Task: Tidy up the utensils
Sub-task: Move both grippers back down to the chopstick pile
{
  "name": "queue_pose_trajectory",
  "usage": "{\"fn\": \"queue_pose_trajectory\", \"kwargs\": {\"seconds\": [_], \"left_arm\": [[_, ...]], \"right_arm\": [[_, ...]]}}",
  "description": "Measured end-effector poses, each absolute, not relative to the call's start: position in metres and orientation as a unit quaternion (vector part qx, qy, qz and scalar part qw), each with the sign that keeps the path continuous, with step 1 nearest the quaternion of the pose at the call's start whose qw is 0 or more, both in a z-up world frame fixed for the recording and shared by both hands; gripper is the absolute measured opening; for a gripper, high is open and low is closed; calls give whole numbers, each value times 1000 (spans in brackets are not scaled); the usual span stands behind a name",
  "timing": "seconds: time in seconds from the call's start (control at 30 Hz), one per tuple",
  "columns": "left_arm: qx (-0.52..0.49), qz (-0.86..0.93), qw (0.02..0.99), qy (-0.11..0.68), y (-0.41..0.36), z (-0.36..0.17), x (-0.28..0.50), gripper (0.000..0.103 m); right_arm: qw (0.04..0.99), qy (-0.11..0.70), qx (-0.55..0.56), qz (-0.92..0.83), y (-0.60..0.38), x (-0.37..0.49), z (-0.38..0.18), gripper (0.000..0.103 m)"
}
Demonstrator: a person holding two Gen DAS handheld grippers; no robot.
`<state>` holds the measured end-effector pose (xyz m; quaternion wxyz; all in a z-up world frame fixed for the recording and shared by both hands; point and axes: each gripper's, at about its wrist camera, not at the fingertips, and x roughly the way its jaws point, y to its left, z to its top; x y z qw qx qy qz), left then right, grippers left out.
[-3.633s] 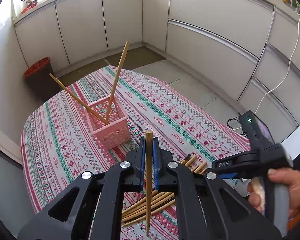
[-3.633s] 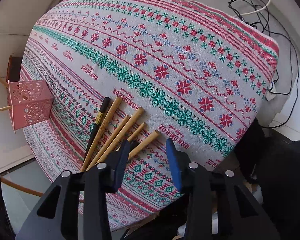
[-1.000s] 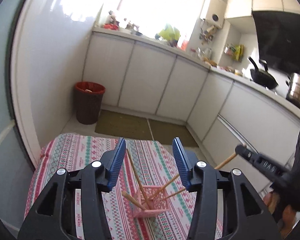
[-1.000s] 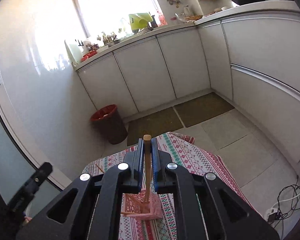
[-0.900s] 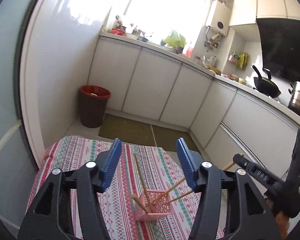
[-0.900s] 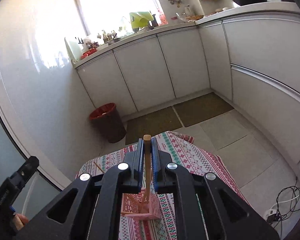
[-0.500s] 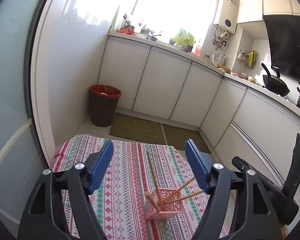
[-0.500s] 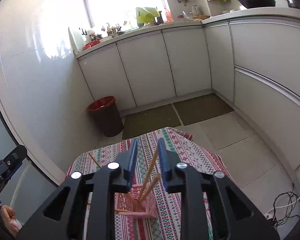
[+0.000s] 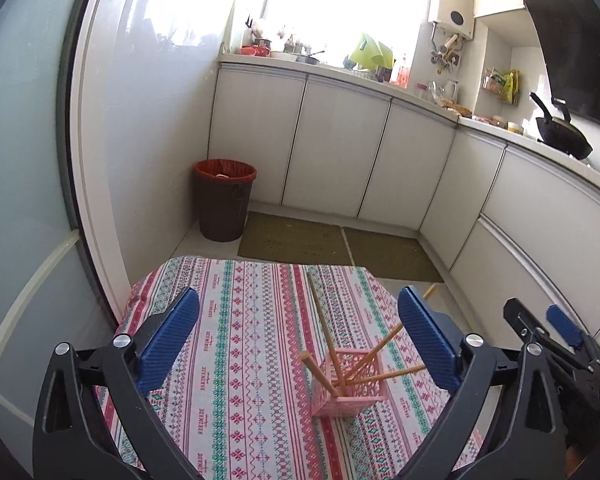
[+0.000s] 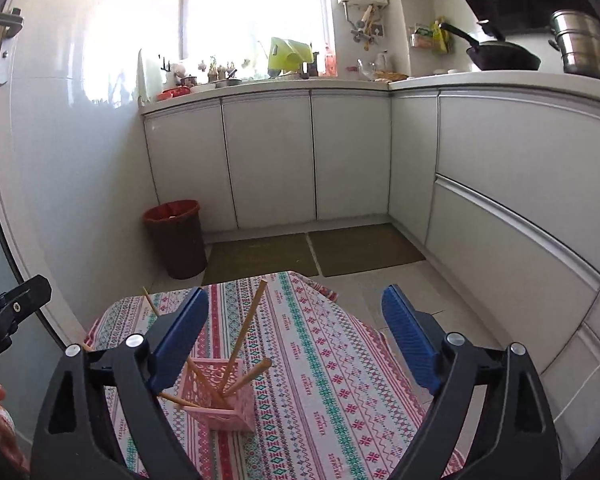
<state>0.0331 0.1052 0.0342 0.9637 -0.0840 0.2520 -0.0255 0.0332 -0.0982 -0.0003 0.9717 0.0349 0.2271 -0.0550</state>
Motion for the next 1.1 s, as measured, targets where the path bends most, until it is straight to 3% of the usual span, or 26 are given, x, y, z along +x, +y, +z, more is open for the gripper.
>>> {"fn": "queue_pose_trajectory", "kwargs": {"seconds": [0.17,0.3,0.5,0.7,0.93,1.1], "left_arm": [[-52,-34,955,291,95,20,31,96],[-1,-62,933,356,77,-3,34,96],[84,-153,856,486,22,-69,44,96],[161,-209,775,575,-37,-144,40,96],[166,-228,739,612,-70,-182,52,96],[168,-221,724,631,-81,-195,66,91]], "right_arm": [[969,229,-32,-88,-102,18,-10,96],[953,288,-47,-84,-124,8,-31,96],[916,384,74,-87,-187,-11,-59,96],[813,482,320,-64,-257,-12,-107,96],[740,524,412,-89,-284,-19,-150,96],[730,539,412,-81,-281,-16,-156,96]]}}
